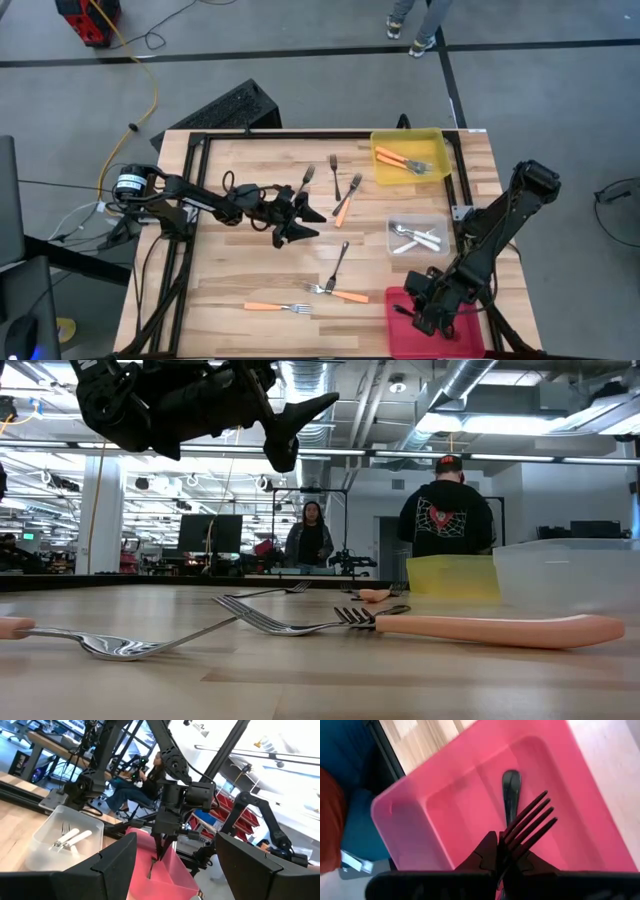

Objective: Sort silverware by color (type)
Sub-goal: Put the black fork into the red bin

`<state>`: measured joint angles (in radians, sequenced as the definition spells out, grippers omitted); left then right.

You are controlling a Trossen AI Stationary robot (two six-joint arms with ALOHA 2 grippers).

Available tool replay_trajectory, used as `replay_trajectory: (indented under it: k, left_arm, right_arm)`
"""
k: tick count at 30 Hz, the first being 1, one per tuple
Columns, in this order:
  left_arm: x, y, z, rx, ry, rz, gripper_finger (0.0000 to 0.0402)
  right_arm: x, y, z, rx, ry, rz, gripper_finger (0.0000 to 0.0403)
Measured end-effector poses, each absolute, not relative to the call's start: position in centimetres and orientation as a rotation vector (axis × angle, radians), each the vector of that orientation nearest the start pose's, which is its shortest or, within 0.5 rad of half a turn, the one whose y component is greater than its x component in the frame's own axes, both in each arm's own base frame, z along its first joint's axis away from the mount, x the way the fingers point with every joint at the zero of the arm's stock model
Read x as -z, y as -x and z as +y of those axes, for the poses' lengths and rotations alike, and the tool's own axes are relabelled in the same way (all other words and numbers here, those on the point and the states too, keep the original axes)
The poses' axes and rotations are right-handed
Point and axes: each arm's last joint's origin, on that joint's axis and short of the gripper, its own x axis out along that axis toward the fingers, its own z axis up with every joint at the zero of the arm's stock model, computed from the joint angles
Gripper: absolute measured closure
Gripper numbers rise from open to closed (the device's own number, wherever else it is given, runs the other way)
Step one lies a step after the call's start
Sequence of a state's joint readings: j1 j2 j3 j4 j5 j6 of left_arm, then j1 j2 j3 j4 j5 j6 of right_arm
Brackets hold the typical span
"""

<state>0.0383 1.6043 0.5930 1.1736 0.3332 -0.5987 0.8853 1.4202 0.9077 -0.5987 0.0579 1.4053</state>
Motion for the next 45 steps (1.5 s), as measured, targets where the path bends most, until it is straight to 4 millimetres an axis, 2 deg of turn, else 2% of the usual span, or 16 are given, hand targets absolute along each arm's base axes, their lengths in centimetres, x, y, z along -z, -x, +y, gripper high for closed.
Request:
replay_trajectory:
  k: [45]
  left_arm:
    - [-20.12,-30.47,0.29,0.289,0.578,-0.016,0.0149]
  right_arm:
    - [-20.67,-16.74,20.46,0.118,-0.676,1.294,0.0373]
